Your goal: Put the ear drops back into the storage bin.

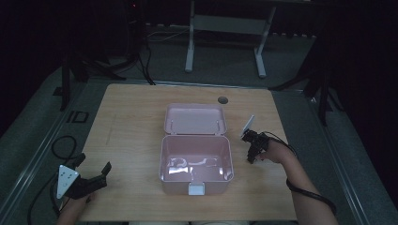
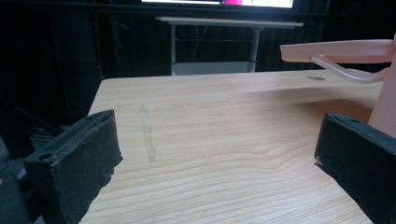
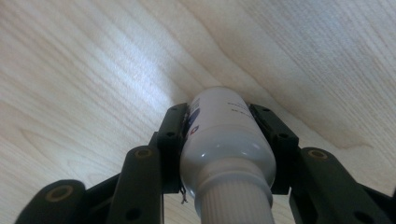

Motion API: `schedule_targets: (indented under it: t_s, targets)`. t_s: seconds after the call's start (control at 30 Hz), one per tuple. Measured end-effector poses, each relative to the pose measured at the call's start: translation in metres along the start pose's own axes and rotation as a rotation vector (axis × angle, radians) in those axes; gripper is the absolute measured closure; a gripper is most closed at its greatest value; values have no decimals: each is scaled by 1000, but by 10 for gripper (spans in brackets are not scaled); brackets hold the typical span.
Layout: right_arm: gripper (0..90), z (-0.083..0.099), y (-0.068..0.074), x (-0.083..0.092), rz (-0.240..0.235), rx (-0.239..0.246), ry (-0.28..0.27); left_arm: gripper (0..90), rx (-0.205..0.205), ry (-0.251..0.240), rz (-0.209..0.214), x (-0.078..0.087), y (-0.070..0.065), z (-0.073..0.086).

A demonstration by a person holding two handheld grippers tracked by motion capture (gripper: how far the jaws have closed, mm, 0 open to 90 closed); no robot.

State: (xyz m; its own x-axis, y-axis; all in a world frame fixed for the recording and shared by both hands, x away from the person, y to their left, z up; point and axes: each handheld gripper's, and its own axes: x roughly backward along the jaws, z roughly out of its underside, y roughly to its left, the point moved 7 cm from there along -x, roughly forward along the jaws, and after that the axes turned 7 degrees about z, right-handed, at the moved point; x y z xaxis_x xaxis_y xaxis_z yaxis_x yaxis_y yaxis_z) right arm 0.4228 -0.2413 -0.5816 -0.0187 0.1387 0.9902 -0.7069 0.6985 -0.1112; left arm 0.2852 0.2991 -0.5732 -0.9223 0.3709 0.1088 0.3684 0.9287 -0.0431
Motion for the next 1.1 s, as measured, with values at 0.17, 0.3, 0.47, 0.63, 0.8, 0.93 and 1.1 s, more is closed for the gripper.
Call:
schedule_targets:
  t_s: [0.17, 0.3, 0.47, 0.63, 0.8, 0.93, 1.1]
  targets:
    - [593, 4, 4, 4, 11, 84, -14, 4, 1, 1, -1, 0, 0, 0]
    - [593, 10, 10, 7, 31, 202, -32, 4, -1, 3, -3, 0, 0, 0]
    - [593, 15, 17, 9, 51, 294, -39, 4, 0, 3, -3, 0, 0, 0]
    - [593, 22, 25, 10, 49, 419, -52, 4, 0, 3, -3, 0, 0, 0]
    - [593, 29, 35, 11, 47, 556, -84, 4, 0, 3, -3, 0, 0, 0]
    - [593, 33, 40, 12, 73, 634, -82, 4, 0, 3, -4, 0, 0, 0]
    - [593, 37, 42, 17, 110, 699, -78, 4, -1, 3, -4, 0, 0, 0]
